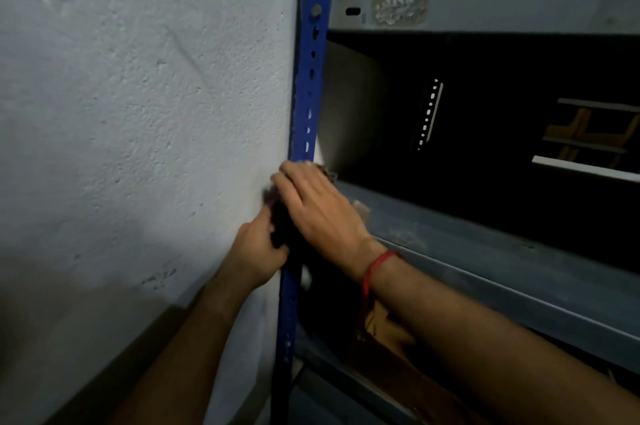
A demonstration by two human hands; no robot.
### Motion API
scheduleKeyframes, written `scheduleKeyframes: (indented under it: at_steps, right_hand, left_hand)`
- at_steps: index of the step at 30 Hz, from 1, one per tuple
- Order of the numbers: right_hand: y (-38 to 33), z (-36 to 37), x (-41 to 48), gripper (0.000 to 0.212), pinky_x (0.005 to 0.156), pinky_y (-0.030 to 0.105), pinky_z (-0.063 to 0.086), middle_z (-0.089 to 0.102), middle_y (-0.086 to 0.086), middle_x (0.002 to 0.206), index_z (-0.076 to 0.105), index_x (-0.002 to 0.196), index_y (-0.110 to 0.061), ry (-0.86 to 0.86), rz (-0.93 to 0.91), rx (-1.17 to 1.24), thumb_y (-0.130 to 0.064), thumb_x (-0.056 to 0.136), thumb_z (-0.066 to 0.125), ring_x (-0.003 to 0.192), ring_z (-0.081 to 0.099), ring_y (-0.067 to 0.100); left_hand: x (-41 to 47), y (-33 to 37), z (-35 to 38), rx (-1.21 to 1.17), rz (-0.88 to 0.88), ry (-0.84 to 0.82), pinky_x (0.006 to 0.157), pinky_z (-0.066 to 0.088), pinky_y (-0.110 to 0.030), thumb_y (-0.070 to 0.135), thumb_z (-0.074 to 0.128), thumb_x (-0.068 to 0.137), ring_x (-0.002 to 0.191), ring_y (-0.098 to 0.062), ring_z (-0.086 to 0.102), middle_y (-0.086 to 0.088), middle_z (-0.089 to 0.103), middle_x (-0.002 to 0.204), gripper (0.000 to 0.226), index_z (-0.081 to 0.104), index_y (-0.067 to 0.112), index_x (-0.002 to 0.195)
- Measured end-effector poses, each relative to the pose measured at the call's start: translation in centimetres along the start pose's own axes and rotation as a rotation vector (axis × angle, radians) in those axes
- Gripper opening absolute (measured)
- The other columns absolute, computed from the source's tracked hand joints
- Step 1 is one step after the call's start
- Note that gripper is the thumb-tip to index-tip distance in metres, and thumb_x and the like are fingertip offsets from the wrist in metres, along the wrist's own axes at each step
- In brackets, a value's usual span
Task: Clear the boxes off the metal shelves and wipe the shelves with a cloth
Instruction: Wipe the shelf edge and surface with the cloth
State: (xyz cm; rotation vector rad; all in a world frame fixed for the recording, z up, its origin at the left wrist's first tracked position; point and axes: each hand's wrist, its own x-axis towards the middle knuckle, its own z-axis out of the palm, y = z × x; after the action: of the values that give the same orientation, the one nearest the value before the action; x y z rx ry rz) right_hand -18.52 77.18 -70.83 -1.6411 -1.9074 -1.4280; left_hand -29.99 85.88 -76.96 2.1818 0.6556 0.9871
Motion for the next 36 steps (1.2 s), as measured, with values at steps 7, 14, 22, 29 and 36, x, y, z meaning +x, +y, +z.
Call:
scheduleKeyframes:
  at_steps: [7, 14, 22, 29, 36]
  right_hand:
    - [4.5, 0.3, 3.2, 0.034, 0.097, 0.044, 0.05, 0.067, 0.016, 0.112, 0.067, 0.113, 0.0, -0.16, -0.486, -0.062, -0.008, 0.096, 0.038, 0.104, 0.065, 0.035]
    - [11.8, -5.7, 13.3, 0.031, 0.106, 0.046, 0.045, 0.065, 0.02, 0.117, 0.064, 0.117, 0.0, 0.187, -0.291, -0.303, -0.004, 0.096, 0.042, 0.104, 0.063, 0.037]
    - [6.7, -2.1, 8.7, 0.028, 0.103, 0.046, 0.044, 0.063, 0.025, 0.115, 0.065, 0.112, 0.006, 0.144, -0.115, -0.107, -0.001, 0.093, 0.045, 0.106, 0.06, 0.041]
    - [4.8, -1.3, 5.1, 0.022, 0.092, 0.044, 0.049, 0.066, 0.019, 0.106, 0.067, 0.106, 0.002, -0.157, -0.446, -0.077, -0.003, 0.097, 0.048, 0.097, 0.063, 0.036]
    - [13.3, -8.8, 15.9, 0.03, 0.102, 0.044, 0.049, 0.071, 0.018, 0.11, 0.072, 0.108, 0.001, 0.22, -0.036, -0.367, -0.013, 0.093, 0.05, 0.103, 0.068, 0.032]
  left_hand:
    - [-0.3, -0.5, 0.1, -0.03, -0.002, -0.074, 0.09, 0.045, -0.016, 0.014, 0.068, 0.091, 0.114, -0.017, 0.066, -0.003, 0.063, 0.135, 0.084, 0.018, 0.021, 0.158]
    - [-0.8, -1.0, 0.2, -0.14, 0.02, -0.138, 0.08, 0.046, -0.001, 0.009, 0.066, 0.094, 0.108, 0.002, 0.061, 0.007, 0.054, 0.143, 0.085, 0.015, 0.028, 0.159]
    - [-0.6, -1.5, 0.3, -0.124, 0.038, -0.125, 0.078, 0.047, -0.002, 0.013, 0.068, 0.092, 0.104, -0.002, 0.065, 0.005, 0.055, 0.141, 0.093, 0.008, 0.039, 0.158]
    - [-0.3, -1.3, 0.4, -0.117, 0.026, -0.14, 0.088, 0.038, 0.001, 0.009, 0.066, 0.093, 0.133, -0.009, 0.051, 0.001, 0.056, 0.142, 0.086, 0.015, 0.033, 0.157]
    - [-0.3, -1.8, 0.3, -0.184, 0.025, -0.165, 0.092, 0.038, 0.001, 0.005, 0.067, 0.092, 0.124, 0.014, 0.045, 0.004, 0.054, 0.142, 0.093, 0.011, 0.041, 0.157]
